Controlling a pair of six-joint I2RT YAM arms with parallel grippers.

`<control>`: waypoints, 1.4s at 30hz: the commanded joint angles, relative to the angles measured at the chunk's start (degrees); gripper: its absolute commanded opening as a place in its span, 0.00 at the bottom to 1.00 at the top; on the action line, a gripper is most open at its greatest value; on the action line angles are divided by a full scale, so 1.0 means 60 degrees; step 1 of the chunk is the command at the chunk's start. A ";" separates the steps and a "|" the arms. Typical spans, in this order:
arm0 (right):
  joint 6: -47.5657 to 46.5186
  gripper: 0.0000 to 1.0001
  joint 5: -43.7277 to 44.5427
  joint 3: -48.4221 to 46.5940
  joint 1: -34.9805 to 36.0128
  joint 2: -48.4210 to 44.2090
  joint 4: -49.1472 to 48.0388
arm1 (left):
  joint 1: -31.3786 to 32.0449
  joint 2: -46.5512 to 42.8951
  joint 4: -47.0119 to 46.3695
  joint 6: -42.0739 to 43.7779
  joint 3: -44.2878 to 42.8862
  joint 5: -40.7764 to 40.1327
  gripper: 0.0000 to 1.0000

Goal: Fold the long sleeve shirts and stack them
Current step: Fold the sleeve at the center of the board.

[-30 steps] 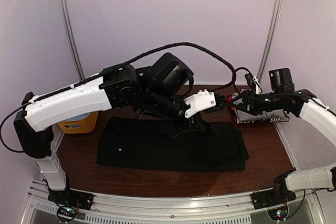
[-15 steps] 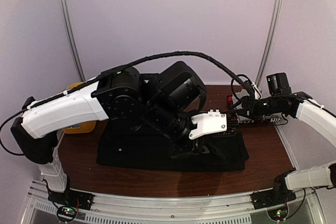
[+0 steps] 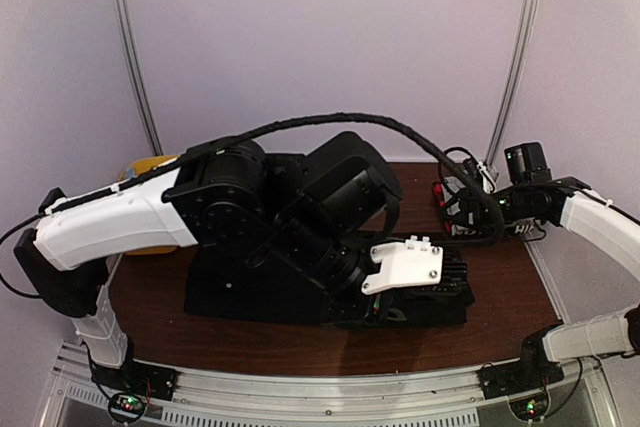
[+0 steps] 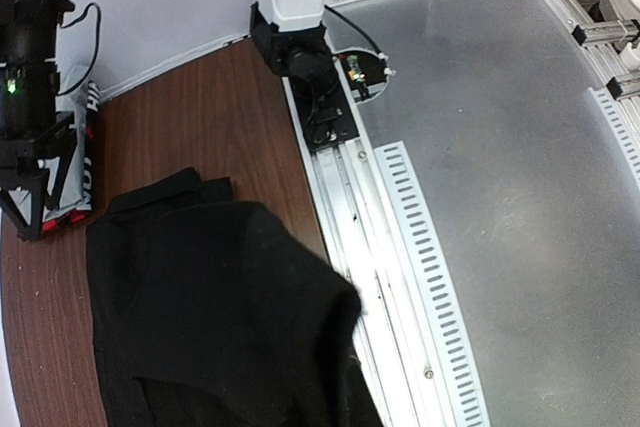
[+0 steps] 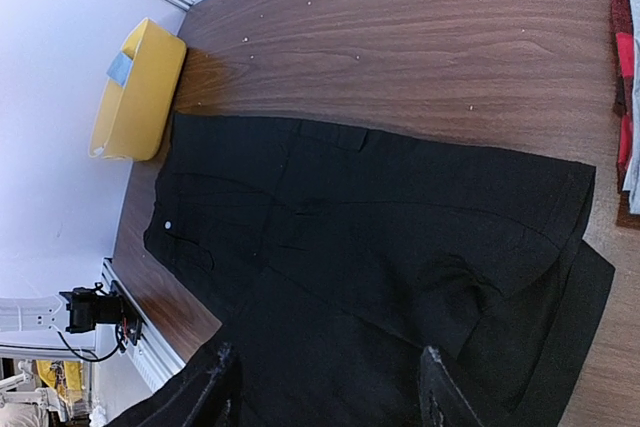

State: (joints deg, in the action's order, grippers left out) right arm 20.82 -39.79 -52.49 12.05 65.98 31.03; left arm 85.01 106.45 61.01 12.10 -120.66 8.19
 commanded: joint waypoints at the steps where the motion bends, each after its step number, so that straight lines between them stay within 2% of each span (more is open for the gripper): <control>1: -0.0130 0.61 0.0013 0.0252 -0.0090 0.0049 -0.0331 | 0.0112 -0.0313 -0.0623 0.0320 -0.0137 0.0553 0.00; 11: -0.0164 0.61 0.0000 0.0439 -0.0119 0.0059 -0.0459 | -0.0191 -0.0607 -0.1356 0.0363 0.0896 0.0150 0.00; 30: -0.0057 0.61 -0.0222 0.0733 -0.0119 0.0267 -0.0982 | -0.5308 -0.0466 -0.3811 -0.0991 0.3300 0.3731 0.00; 38: -0.0068 0.61 -0.0191 0.0834 -0.0119 0.0342 -0.1104 | -0.7119 -0.0398 -0.4355 -0.1694 0.3988 0.4273 0.00; 42: -0.0073 0.61 0.0063 0.0824 -0.0119 0.0446 -0.1202 | -0.8238 -0.0663 -0.5069 -0.2434 0.5128 0.4639 0.00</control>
State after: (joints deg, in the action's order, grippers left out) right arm 20.80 -40.56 -47.99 11.75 67.94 25.82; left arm 40.86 103.92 36.34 2.72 -95.20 32.36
